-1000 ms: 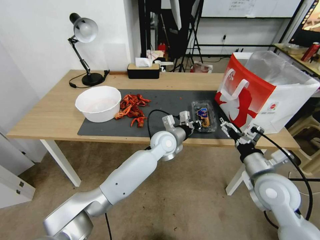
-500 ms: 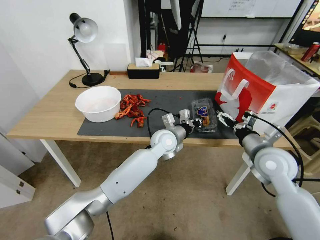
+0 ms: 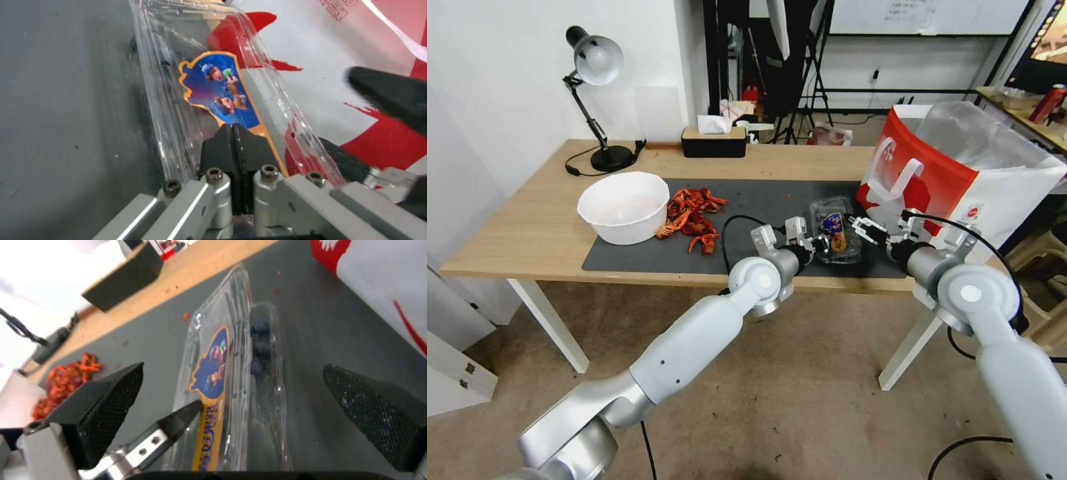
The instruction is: Close the takeout container lid, then place the container into the takeout bag.
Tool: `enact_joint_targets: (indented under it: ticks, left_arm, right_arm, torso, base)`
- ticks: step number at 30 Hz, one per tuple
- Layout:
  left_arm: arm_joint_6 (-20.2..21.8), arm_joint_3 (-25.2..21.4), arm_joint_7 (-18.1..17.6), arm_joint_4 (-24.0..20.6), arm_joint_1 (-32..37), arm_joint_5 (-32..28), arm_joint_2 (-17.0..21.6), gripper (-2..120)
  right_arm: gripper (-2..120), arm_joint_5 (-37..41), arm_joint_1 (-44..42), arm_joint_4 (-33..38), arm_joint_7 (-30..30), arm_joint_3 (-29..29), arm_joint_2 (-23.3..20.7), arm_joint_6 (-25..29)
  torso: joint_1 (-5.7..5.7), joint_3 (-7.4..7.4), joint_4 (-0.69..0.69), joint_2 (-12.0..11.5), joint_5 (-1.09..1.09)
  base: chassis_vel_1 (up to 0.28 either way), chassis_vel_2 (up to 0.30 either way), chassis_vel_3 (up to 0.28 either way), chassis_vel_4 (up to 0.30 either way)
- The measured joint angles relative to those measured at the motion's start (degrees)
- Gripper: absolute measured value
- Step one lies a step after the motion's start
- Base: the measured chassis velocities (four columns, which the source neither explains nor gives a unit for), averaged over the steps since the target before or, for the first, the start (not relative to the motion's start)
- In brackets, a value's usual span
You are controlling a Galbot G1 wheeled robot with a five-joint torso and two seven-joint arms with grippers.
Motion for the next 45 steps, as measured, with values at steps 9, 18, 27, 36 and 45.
enact_joint_targets:
  ticks: [9, 18, 27, 36, 45]
  left_arm:
    - [-0.03, -0.09, 0.0, 0.05, -0.05, -0.19, 0.09, 0]
    - [-0.06, -0.1, -0.04, 0.11, -0.3, -0.35, 0.02, 0]
    - [-0.12, -0.1, -0.12, 0.03, -0.31, -0.4, 0.07, 0]
    - [-0.22, -0.11, -0.24, 0.01, -0.39, -0.43, 0.01, 0]
    - [-0.33, -0.16, -0.27, 0.15, -0.72, -0.56, 0.04, 0]
  right_arm:
    - [100, -4.22, 6.0, -5.75, 0.61, -4.33, 0.42, -3.76]
    - [100, -3.84, 9.72, -8.68, 3.81, -7.07, 0.79, -6.42]
    - [100, 1.06, 11.09, -10.84, 6.56, -8.34, 1.99, -6.48]
    - [100, 5.04, 11.31, -11.59, 8.72, -8.28, 3.15, -6.31]
    - [94, 7.12, 11.31, -11.91, 10.15, -7.93, 3.95, -6.24]
  torso:
    - [0.0, 0.0, 0.0, 0.0, 0.0]
    - [0.0, 0.0, 0.0, 0.0, 0.0]
    - [0.0, 0.0, 0.0, 0.0, -0.01]
    - [0.0, -0.02, -0.02, 0.0, -0.02]
    - [-0.01, -0.02, -0.03, 0.01, -0.05]
  base:
    - [0.0, 0.0, 0.0, 0.0]
    - [0.0, 0.0, 0.0, 0.0]
    - [0.0, 0.0, 0.0, 0.0]
    - [0.0, 0.0, 0.0, 0.0]
    - [0.0, 0.0, 0.0, 0.0]
